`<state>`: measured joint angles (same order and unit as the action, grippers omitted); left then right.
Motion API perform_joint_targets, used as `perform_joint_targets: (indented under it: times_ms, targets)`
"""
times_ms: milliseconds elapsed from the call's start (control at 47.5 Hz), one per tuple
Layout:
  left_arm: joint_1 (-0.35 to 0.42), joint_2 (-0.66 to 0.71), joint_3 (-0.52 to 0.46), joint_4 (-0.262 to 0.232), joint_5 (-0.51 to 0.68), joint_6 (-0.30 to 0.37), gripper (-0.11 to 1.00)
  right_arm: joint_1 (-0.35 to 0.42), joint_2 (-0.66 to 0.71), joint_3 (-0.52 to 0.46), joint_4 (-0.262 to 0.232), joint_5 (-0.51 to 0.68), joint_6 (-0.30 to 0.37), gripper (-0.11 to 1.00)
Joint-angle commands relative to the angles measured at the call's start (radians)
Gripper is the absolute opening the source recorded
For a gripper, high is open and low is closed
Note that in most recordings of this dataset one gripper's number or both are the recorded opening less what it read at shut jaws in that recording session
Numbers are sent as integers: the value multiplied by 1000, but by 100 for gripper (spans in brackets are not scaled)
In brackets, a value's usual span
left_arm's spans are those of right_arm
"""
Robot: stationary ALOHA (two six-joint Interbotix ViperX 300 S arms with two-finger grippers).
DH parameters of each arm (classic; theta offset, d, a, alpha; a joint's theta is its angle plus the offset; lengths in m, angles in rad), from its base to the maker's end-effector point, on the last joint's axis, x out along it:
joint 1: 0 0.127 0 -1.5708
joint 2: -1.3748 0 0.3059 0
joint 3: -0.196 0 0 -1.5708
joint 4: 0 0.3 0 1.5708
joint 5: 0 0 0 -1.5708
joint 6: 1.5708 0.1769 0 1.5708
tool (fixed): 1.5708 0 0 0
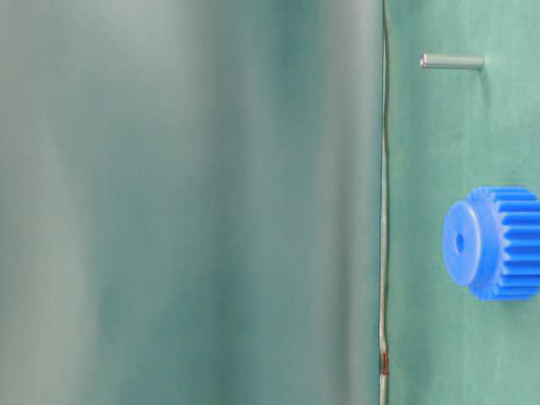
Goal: Insert the shaft placed at a random location into the center hole of the medium gear at another random location.
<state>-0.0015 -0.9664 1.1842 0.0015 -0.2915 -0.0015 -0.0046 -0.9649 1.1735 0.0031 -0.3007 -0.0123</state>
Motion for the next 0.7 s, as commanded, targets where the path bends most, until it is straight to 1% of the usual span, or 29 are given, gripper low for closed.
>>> perform_joint_targets:
  times_ms: [0,190,316,527,590,674]
  targets:
    - [-5,5,-35,11,5,-8,0,-2,5,-11,-2,8,12,1]
    - [-5,0,-37,12,8,-6,0,-6,25,-40,0,57,11,1]
    - [-5,2,-37,12,9,-6,0,-20,37,-37,0,60,12,1]
    - [-3,5,-35,12,12,-6,0,-67,78,-29,6,38,12,1]
    - [-3,5,-37,12,17,-6,0,-84,101,-28,6,26,12,5]
    - [-5,3,-37,12,17,-6,0,-114,143,-23,6,9,12,18]
